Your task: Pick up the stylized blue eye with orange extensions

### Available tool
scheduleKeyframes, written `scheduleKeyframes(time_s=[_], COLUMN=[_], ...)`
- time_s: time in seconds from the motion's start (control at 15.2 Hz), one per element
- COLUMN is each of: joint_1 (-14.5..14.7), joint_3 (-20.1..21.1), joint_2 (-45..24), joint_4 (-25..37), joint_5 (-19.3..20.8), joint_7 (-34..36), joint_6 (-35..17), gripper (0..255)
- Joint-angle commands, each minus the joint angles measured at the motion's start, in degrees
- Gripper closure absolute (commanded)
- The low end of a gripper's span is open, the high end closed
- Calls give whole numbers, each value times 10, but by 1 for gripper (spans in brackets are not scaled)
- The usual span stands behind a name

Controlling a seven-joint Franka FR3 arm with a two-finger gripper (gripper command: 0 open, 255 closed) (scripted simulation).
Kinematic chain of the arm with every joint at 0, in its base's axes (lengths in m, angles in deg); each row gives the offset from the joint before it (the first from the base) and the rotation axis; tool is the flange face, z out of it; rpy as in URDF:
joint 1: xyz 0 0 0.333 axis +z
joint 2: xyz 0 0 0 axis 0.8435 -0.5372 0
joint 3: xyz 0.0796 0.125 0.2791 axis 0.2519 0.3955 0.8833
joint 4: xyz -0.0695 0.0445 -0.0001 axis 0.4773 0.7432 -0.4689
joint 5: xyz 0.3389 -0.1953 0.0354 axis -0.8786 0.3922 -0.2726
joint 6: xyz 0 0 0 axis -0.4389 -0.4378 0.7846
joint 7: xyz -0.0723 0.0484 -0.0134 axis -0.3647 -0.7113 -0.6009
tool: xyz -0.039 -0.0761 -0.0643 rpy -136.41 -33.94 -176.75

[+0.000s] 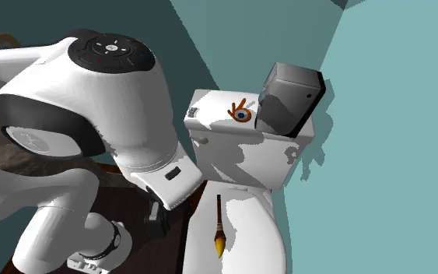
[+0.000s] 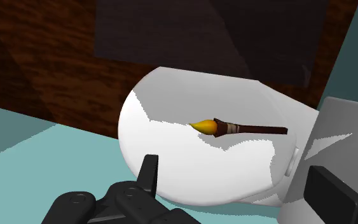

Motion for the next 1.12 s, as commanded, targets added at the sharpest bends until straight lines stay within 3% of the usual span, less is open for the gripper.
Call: scheduleKeyframes(time_s=[0.0,1.06], joint_1=[0,91], joint_3=[0,95], joint_2=[0,-225], joint_4=[0,85], joint_5=[0,-67], joint_7=[0,-9], joint_6=[0,-179], gripper=[0,0])
